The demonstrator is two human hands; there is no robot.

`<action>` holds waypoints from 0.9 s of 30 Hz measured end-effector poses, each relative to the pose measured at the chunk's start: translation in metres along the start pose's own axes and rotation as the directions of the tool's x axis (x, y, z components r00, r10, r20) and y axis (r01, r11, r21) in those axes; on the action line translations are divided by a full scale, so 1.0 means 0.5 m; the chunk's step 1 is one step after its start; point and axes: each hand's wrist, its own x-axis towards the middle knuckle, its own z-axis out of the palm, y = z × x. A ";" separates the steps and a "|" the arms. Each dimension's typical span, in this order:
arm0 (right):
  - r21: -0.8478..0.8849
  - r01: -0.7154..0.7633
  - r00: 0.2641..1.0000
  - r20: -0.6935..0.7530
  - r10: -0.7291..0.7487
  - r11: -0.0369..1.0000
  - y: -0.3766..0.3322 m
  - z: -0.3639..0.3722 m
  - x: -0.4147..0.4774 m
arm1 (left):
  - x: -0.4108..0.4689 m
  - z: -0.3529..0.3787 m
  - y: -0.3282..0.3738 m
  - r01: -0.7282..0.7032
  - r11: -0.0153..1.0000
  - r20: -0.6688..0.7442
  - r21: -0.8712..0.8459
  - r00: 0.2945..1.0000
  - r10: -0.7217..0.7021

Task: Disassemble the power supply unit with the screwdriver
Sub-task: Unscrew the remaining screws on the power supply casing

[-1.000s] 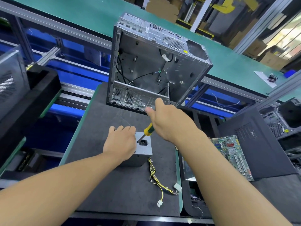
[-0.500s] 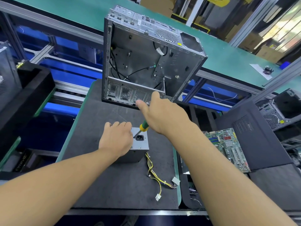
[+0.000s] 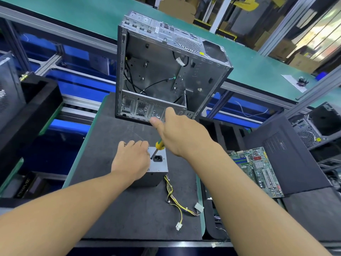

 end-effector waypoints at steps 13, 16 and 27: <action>0.058 0.003 0.998 -0.070 0.001 0.998 0.011 0.011 -0.012 | -0.002 0.009 0.000 0.010 1.000 -0.012 -0.018 1.000 -0.010; 0.111 0.107 0.992 -0.073 -0.099 0.988 0.012 0.012 -0.010 | -0.004 0.008 0.000 0.017 1.000 -0.011 -0.025 1.000 -0.017; 0.099 0.038 0.996 -0.087 -0.029 0.994 0.002 0.009 -0.021 | -0.006 0.007 -0.001 0.017 0.999 0.017 -0.028 1.000 -0.017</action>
